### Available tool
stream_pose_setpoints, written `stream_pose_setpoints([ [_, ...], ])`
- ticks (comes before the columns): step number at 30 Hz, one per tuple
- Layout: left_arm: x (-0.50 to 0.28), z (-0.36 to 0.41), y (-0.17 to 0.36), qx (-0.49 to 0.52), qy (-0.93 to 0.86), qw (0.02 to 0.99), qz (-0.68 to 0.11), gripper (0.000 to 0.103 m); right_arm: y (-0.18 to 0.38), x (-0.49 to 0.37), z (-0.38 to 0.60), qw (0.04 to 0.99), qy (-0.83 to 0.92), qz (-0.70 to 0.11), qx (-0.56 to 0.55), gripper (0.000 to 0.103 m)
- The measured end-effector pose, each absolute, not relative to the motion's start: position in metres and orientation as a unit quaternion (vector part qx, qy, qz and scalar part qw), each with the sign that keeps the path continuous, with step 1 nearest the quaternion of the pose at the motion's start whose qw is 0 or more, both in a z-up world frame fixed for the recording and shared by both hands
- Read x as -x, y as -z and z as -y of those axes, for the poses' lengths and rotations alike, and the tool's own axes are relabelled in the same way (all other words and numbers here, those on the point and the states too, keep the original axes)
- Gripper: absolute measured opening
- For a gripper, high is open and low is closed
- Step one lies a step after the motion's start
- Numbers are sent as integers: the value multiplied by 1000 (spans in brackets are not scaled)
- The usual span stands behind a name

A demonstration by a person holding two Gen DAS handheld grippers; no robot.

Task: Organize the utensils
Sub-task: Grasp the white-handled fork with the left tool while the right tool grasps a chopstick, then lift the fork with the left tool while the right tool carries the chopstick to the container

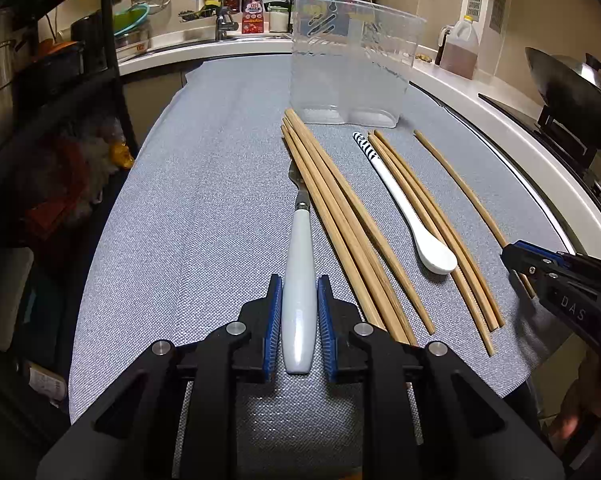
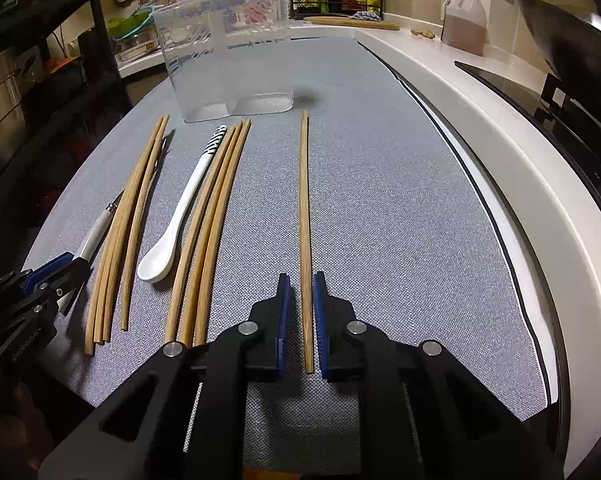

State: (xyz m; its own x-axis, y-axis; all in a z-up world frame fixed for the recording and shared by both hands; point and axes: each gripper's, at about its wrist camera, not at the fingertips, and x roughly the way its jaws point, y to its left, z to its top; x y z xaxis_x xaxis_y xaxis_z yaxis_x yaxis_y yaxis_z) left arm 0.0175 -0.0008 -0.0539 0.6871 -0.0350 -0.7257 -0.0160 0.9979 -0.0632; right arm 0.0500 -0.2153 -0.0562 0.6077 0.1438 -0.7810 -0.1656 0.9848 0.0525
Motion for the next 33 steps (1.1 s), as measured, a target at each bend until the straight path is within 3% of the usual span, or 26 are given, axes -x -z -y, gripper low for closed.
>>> stream_pose_setpoints([
  [18,-12,5,50,15,-2,924,-383,18,55,-50,218,897,-93,-433,-1,6],
  [33,4,0,5,-10,-16,955,-295,17,-17,-19,211,944,-86,-315,41,5],
])
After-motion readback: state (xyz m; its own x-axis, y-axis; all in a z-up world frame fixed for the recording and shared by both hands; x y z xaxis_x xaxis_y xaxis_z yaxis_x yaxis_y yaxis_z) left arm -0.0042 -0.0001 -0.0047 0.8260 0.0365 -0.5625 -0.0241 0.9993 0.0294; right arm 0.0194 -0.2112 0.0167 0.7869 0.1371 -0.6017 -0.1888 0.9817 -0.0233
